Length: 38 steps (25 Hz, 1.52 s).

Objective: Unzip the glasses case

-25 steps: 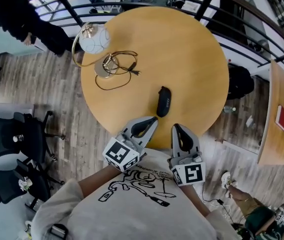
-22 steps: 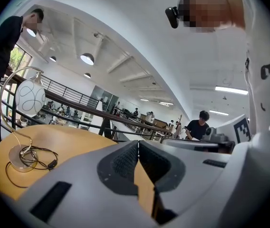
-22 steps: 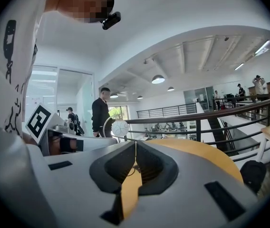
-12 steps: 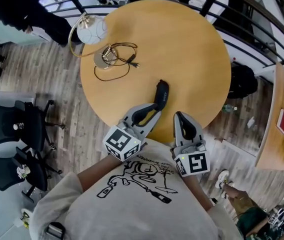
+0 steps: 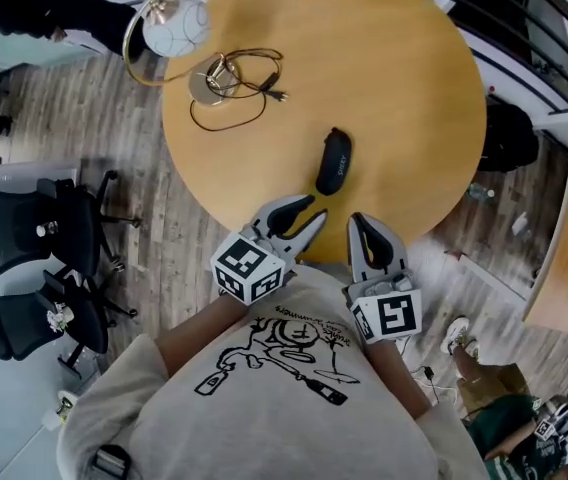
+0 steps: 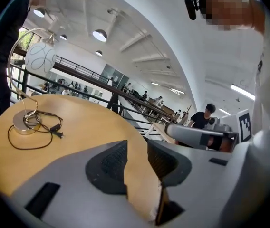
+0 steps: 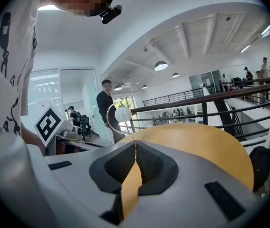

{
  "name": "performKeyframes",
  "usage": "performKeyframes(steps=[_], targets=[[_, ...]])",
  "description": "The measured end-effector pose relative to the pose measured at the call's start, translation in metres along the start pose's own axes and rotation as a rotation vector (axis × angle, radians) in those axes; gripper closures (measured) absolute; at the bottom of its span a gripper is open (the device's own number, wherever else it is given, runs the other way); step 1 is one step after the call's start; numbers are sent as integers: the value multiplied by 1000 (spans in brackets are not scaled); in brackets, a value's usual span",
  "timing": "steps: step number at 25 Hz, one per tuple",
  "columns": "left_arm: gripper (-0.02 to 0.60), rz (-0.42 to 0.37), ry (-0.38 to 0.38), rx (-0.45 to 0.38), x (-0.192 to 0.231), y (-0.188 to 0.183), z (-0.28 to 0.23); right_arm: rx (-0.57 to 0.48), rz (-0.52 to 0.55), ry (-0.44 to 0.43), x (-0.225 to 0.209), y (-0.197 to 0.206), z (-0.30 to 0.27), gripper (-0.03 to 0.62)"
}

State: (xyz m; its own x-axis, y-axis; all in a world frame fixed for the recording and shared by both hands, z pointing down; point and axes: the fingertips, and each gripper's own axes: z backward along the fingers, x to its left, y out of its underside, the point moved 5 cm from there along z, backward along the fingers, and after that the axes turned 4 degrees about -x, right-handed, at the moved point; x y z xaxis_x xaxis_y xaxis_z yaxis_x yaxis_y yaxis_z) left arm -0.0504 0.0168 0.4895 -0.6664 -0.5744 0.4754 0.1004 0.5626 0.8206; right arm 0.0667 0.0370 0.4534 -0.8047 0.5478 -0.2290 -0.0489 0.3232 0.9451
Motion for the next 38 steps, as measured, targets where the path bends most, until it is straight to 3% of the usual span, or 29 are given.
performKeyframes(steps=[4,9,19,22,31,35,38], targets=[[416,61,-13,74,22,24,-13,26,-8,6,-3,13,-2,570],[353,79,-21,165,56,44,-48,61,1,39,-17,23,-6,571],[303,79,-69,355,110,96,-113,193,-5,86,-51,74,-56,569],[286,114,-83,396,122,113,-128,231,-16,100,-59,92,-70,571],[240,233,-84,465,141,146,-158,271,-75,126,-64,114,-74,569],[233,233,-75,475,138,147,-162,276,-93,140,-65,119,-70,569],[280,235,-53,468,138,146,-166,282,-103,152,-67,123,-69,569]])
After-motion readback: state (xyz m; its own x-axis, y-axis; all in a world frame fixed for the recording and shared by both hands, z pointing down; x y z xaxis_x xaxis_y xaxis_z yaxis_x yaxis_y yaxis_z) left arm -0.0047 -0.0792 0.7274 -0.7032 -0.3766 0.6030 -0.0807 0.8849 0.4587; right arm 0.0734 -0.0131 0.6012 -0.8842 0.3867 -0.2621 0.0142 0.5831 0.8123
